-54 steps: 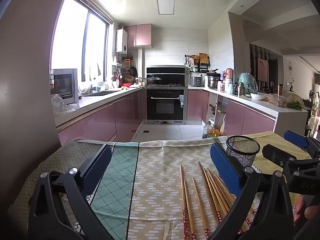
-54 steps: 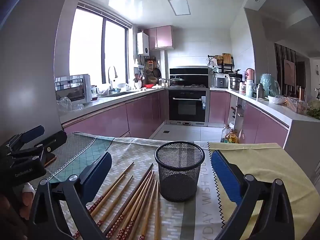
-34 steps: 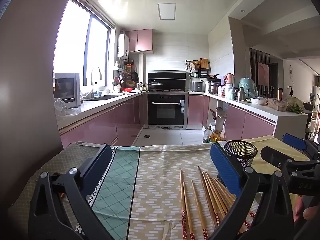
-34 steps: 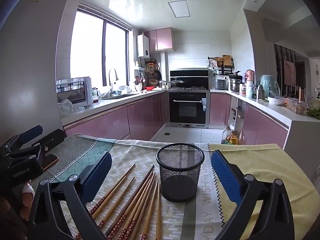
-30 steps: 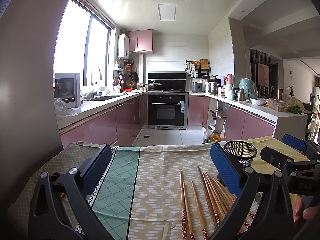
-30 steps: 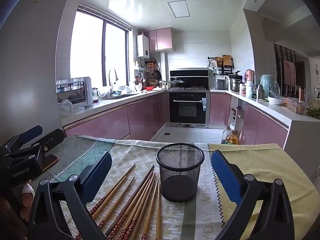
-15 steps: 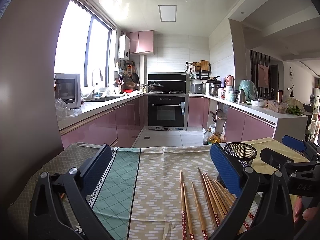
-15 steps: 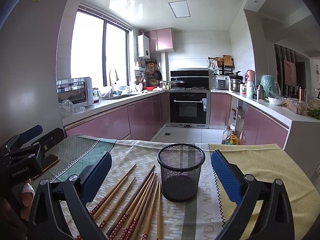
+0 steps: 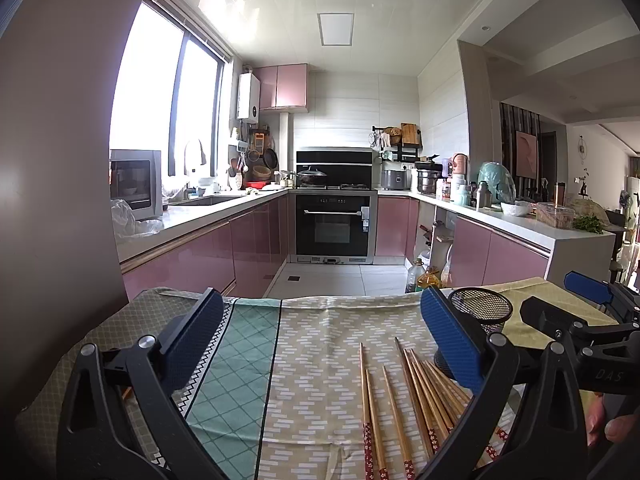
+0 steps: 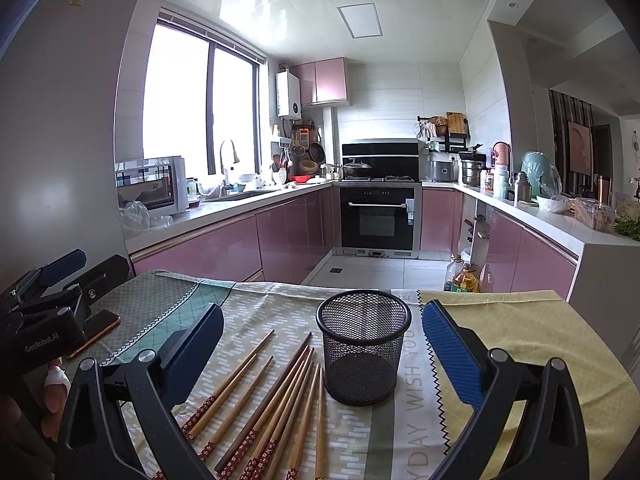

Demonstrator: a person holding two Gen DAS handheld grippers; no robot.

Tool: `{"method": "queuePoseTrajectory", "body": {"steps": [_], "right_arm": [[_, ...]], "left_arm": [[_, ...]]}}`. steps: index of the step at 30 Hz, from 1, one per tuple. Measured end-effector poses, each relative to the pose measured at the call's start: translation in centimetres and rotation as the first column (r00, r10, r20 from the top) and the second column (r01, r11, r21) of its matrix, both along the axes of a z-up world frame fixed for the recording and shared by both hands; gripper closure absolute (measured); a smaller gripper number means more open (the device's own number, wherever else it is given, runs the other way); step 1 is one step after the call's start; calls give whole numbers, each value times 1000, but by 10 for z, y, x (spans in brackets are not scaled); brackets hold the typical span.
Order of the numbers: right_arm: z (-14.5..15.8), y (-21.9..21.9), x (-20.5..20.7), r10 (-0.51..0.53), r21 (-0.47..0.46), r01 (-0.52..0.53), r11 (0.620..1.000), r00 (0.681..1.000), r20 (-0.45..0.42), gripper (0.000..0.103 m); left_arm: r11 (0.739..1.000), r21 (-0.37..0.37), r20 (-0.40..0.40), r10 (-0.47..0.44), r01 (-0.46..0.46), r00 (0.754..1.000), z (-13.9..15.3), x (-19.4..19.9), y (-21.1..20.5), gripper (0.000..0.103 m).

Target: Organize utensils

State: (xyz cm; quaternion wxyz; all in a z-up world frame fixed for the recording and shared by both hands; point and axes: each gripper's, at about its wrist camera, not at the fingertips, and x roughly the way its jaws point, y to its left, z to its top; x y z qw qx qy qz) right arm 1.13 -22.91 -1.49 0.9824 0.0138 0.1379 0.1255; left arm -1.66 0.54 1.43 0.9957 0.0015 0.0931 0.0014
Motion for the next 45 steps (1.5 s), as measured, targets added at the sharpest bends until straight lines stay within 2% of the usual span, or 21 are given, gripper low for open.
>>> {"method": "queuePoseTrajectory", "body": {"steps": [45], "right_arm": [[3,-1,-2,1,8,-1,1000,1000,1,7]], "left_arm": [[1000,3,4,2,-2,1000,-1,-2,-1,6]]}}
